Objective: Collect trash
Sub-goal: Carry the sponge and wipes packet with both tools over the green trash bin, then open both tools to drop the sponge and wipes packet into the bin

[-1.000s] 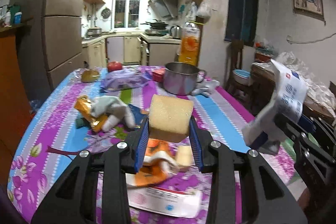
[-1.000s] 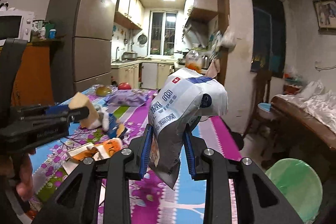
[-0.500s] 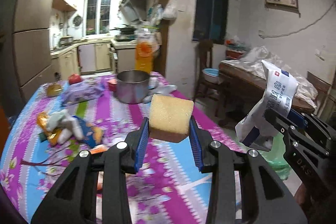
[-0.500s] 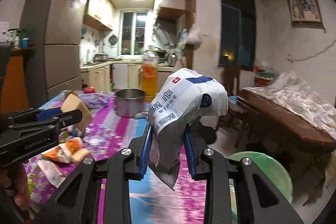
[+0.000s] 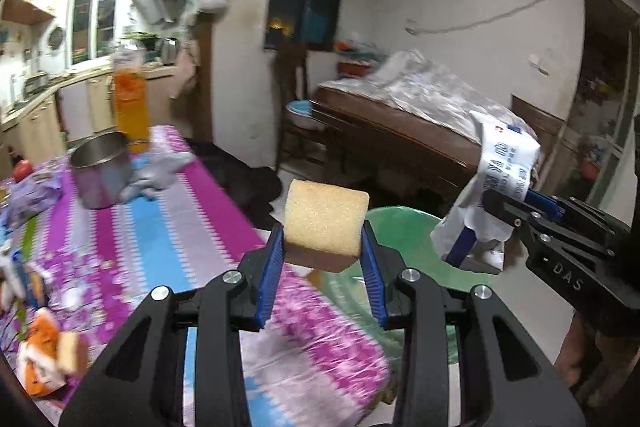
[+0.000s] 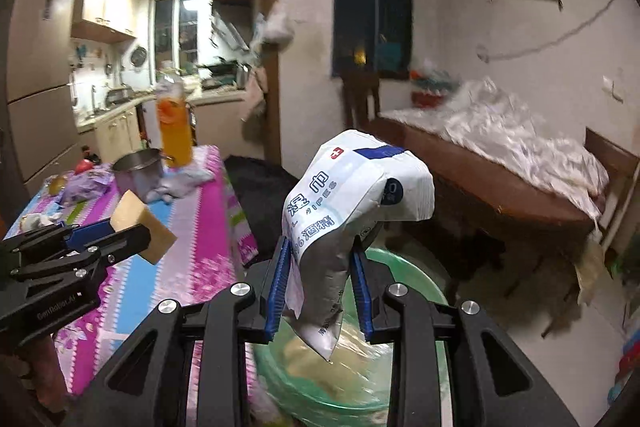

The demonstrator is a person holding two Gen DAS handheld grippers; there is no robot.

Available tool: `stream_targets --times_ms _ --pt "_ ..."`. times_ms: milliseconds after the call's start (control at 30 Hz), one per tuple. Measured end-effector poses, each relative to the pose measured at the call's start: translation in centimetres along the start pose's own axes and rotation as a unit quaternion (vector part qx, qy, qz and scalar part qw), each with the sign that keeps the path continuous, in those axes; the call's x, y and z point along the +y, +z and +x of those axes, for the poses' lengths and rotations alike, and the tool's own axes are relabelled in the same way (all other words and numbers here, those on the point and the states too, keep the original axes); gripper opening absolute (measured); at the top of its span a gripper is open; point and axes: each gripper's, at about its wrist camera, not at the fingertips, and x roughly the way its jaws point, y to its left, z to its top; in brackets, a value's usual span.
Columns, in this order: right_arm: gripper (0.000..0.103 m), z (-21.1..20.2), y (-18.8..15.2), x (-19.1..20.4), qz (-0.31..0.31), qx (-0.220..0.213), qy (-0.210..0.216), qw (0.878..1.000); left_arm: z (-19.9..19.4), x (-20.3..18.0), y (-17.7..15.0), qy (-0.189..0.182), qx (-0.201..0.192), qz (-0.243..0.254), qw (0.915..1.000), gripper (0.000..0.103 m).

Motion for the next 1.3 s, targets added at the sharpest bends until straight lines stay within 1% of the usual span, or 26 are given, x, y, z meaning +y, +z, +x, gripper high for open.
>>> stream_targets --times_ms 100,167,300,333,400,467,567,667,867,1167,1267,1300 --pt "0.031 2.6 -0.3 -2.9 0.015 0.040 0.005 0.999 2.5 -1.5 0.2 -0.024 0.022 0.003 0.9994 0.035" --pt "0.031 4.0 -0.6 -3.3 0.022 0.060 0.007 0.998 4.1 -2.5 0.3 -0.036 0.038 0.006 0.9986 0.035" --pt "0.031 7.2 -1.4 -5.6 0.033 0.102 0.011 0.994 7.5 -3.7 0.0 -0.058 0.071 0.008 0.9958 0.035" --pt "0.031 7.6 -1.8 -5.1 0.036 0.109 0.013 0.993 8.3 -4.0 -0.2 -0.060 0.077 0.010 0.9951 0.035" --pt "0.031 9.0 -2.4 -5.6 0.036 0.127 0.012 0.991 9.8 -4.3 -0.5 -0.065 0.088 0.006 0.9939 0.035" --pt "0.031 9.7 -3.3 -5.2 0.038 0.139 0.013 0.990 11.0 -4.5 -0.7 -0.073 0.099 0.003 0.9925 0.035" --pt "0.031 10.5 -4.3 -5.1 0.042 0.151 0.012 0.988 12.9 -5.1 -1.2 -0.072 0.111 0.005 0.9912 0.035" --pt "0.031 11.1 -5.1 -5.1 0.045 0.159 0.011 0.986 13.8 -5.3 -1.5 -0.069 0.119 0.005 0.9904 0.035" --pt "0.031 12.0 -6.0 -5.3 0.051 0.171 0.010 0.984 14.9 -5.6 -1.8 -0.064 0.127 0.007 0.9899 0.035" --pt "0.033 13.1 -6.8 -5.8 0.057 0.176 0.014 0.983 16.0 -5.9 -1.7 -0.058 0.136 0.009 0.9889 0.036" --pt "0.038 13.2 -7.0 -5.7 0.060 0.174 0.017 0.983 16.2 -5.9 -1.8 -0.055 0.136 0.010 0.9892 0.037" --pt "0.047 13.2 -7.0 -5.7 0.062 0.171 0.019 0.983 16.2 -5.8 -1.9 -0.054 0.137 0.010 0.9891 0.041"
